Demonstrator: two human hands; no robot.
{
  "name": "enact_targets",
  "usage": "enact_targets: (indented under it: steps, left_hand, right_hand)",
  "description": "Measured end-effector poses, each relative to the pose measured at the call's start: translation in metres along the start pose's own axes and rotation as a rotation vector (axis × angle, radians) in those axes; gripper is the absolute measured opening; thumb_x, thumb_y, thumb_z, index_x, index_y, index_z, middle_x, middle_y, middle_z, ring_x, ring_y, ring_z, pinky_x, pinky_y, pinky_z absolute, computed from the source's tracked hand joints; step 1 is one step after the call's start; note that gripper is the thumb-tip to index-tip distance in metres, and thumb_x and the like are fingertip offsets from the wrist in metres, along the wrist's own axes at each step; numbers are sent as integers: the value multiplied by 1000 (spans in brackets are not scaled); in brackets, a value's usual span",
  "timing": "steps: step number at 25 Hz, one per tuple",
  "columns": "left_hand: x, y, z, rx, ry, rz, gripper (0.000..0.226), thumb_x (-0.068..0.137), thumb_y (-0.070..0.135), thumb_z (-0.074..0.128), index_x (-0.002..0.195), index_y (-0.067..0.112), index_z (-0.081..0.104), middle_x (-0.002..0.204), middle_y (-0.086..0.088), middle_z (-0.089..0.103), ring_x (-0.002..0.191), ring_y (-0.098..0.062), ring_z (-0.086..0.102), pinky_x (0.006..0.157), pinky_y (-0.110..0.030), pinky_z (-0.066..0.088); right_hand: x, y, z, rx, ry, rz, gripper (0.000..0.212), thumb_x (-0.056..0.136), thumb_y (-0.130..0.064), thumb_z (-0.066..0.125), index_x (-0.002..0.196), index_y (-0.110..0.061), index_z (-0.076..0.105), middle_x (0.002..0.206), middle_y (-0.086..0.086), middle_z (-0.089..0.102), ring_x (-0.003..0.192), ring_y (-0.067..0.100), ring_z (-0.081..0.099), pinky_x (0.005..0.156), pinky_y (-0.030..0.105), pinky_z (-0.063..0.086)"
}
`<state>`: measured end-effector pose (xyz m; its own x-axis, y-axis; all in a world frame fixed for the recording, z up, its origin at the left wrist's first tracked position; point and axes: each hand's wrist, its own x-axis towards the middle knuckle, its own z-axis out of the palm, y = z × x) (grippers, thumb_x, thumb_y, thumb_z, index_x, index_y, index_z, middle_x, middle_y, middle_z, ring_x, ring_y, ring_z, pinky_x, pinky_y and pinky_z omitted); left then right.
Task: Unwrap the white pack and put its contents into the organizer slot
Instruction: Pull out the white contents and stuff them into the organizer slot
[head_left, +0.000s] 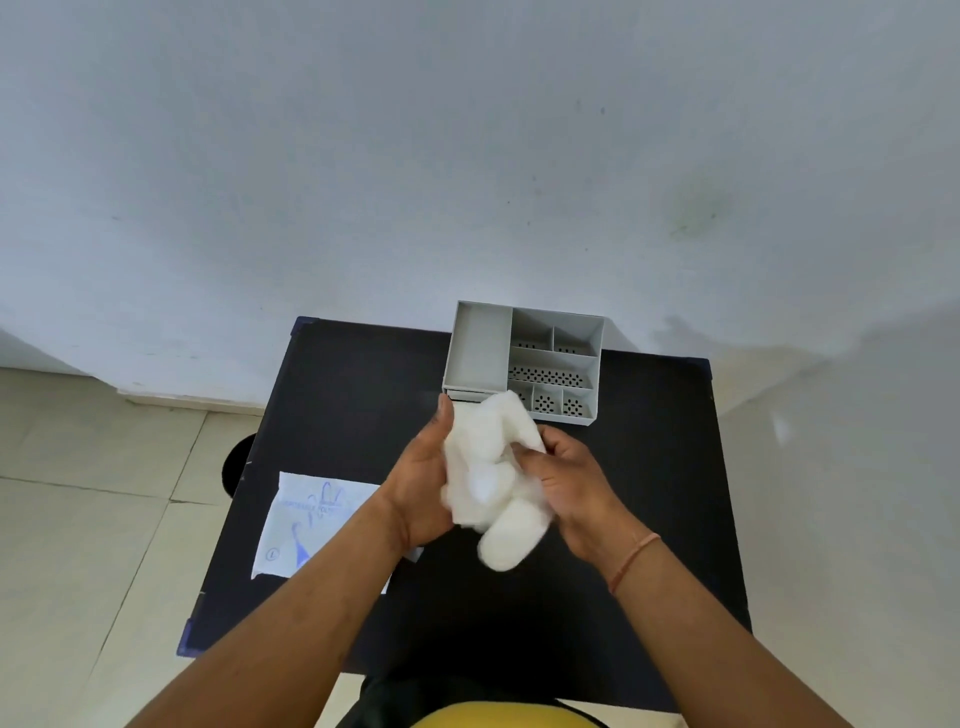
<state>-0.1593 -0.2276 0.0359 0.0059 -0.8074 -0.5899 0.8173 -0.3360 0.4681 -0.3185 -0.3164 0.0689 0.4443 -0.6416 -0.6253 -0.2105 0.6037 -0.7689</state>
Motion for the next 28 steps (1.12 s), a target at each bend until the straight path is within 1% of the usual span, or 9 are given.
enact_targets:
  steps: [4, 7, 9, 11, 14, 18, 20, 24, 28]
  left_hand:
    - [6, -2, 18, 235, 135, 53, 61, 92, 38, 78, 137, -1, 66, 138, -30, 69, 124, -46, 70, 108, -61, 55]
    - [11, -3, 26, 209, 240, 70, 55, 88, 35, 82, 129, 1, 71, 130, -25, 75, 115, -41, 76, 103, -59, 59]
    - [14, 0, 25, 103, 237, 74, 57, 93, 36, 78, 137, 2, 67, 134, -24, 74, 120, -41, 73, 102, -60, 58]
    - [14, 5, 20, -63, 187, 78, 62, 98, 34, 74, 148, 2, 57, 143, -26, 67, 129, -44, 68, 102, -64, 57]
    - [15, 8, 20, -130, 155, 85, 65, 93, 32, 76, 149, 3, 57, 140, -24, 69, 123, -43, 71, 93, -63, 61]
    - [18, 3, 21, -107, 137, 125, 82, 84, 32, 86, 153, 5, 52, 148, -26, 63, 131, -46, 65, 96, -64, 59]
    - [18, 1, 19, -107, 117, 126, 89, 81, 33, 89, 155, 4, 49, 151, -28, 60, 135, -46, 62, 99, -63, 58]
    - [18, -9, 17, -79, 99, 38, 75, 90, 36, 82, 151, 3, 55, 145, -28, 65, 126, -43, 68, 96, -58, 61]
    - [17, -8, 18, -76, 111, -3, 70, 91, 37, 81, 150, 7, 56, 144, -26, 67, 129, -45, 67, 98, -61, 59]
  right_hand:
    - [1, 0, -10, -91, -1, -29, 19, 96, -18, 71, 114, -14, 73, 110, 12, 80, 98, 29, 78, 87, 47, 65]
    - [2, -1, -25, 48, -111, 58, 30, 97, -28, 69, 124, -13, 71, 120, 15, 77, 111, 37, 74, 96, 56, 58]
    - [3, -1, -36, 187, -162, 145, 36, 100, -29, 60, 131, -12, 68, 129, 20, 72, 121, 42, 67, 103, 61, 54]
    - [3, 0, -47, 278, -193, 205, 38, 100, -13, 51, 135, -8, 65, 134, 26, 67, 126, 46, 63, 100, 57, 57]
    - [-1, 5, -50, 337, -269, 244, 47, 94, 14, 44, 135, -1, 61, 131, 27, 69, 119, 44, 69, 89, 47, 64]
    - [0, 8, -37, 417, -235, 267, 37, 96, 11, 57, 131, 0, 63, 128, 26, 72, 117, 43, 70, 85, 48, 65]
    - [0, 6, -28, 311, -176, 276, 35, 94, 4, 66, 128, -6, 66, 124, 29, 72, 110, 43, 72, 77, 43, 67]
    - [3, 4, -14, 208, -33, 250, 47, 81, -12, 85, 124, -18, 67, 115, 16, 78, 101, 35, 75, 66, 41, 63]
    - [4, 5, 0, 323, 32, 253, 53, 78, -5, 86, 127, -14, 67, 117, 18, 77, 103, 43, 76, 69, 49, 63]
